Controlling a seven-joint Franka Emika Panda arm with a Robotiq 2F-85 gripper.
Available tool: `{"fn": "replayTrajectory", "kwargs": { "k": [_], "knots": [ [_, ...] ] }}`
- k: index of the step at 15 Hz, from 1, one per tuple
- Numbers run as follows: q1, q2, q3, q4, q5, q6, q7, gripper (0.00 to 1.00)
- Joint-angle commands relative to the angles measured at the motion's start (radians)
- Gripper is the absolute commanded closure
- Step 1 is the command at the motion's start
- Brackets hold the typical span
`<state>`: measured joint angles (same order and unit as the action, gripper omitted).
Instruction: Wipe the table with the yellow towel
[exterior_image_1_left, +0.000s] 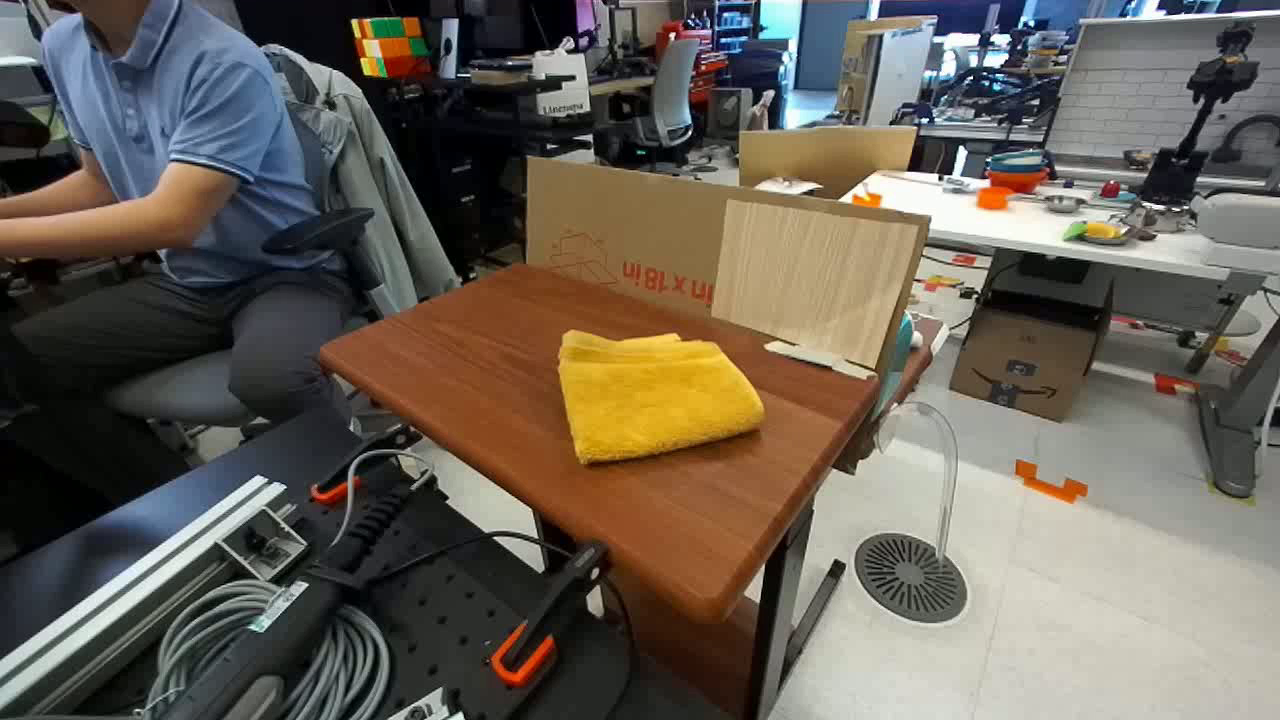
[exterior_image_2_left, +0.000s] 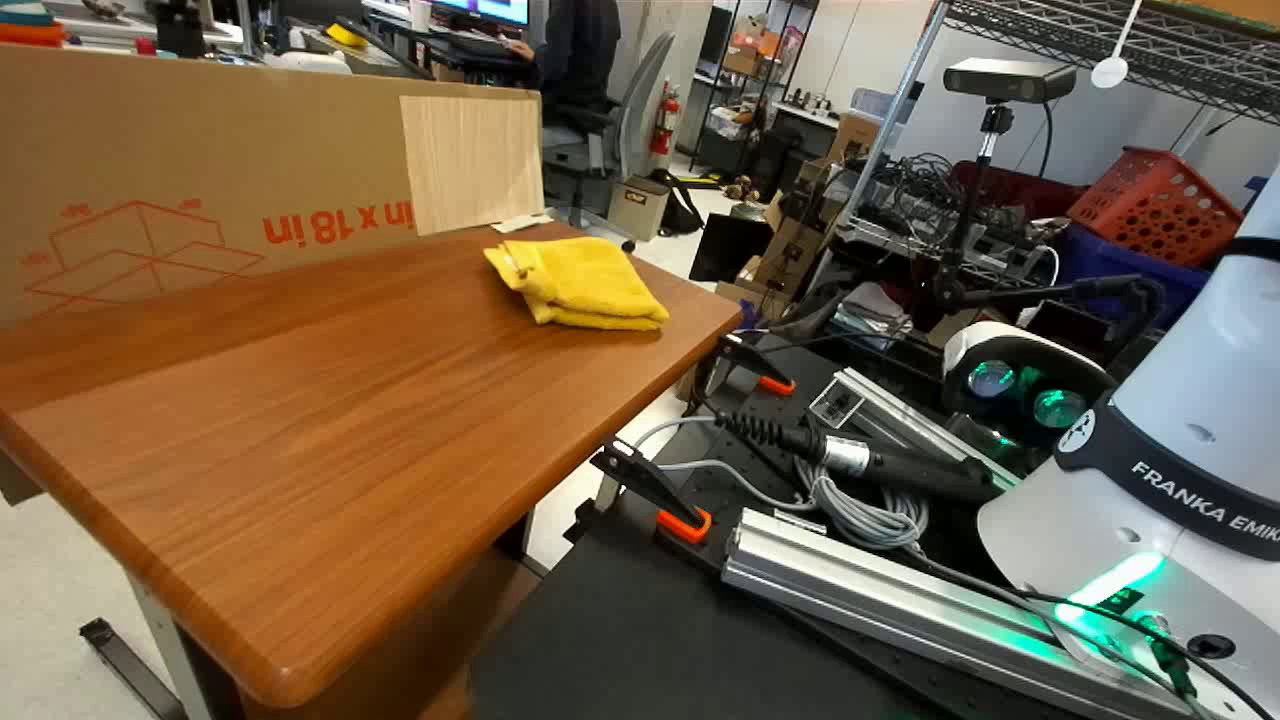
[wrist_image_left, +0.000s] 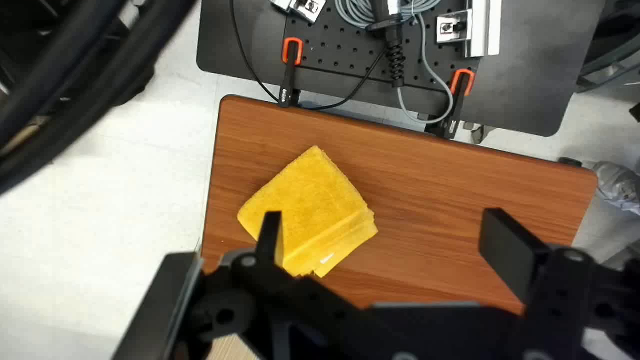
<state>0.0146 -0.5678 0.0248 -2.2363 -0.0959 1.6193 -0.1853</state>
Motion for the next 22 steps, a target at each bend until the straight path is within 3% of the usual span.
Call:
{"fn": "replayTrajectory", "kwargs": {
  "k": [1, 5, 9, 12, 14, 15, 18, 22],
  "knots": [
    [0.016, 0.001, -0.012, 0.002, -0.006, -0.002, 0.007, 0.0],
    [0.026, 0.055, -0.031, 0.018, 0.113, 0.048, 0.037, 0.0],
    [-0.004, 0.191, -0.048, 0.039, 0.238, 0.201, 0.127, 0.0],
    [-0.043, 0.355, -0.031, 0.076, 0.201, 0.362, 0.273, 0.0],
    [-0.058, 0.437, -0.016, 0.107, 0.121, 0.349, 0.374, 0.0],
    [-0.038, 0.349, -0.036, 0.042, 0.171, 0.347, 0.287, 0.0],
    [-0.042, 0.438, -0.035, 0.082, 0.137, 0.349, 0.346, 0.0],
    [-0.039, 0.451, -0.029, 0.104, 0.13, 0.34, 0.357, 0.0]
  ]
}}
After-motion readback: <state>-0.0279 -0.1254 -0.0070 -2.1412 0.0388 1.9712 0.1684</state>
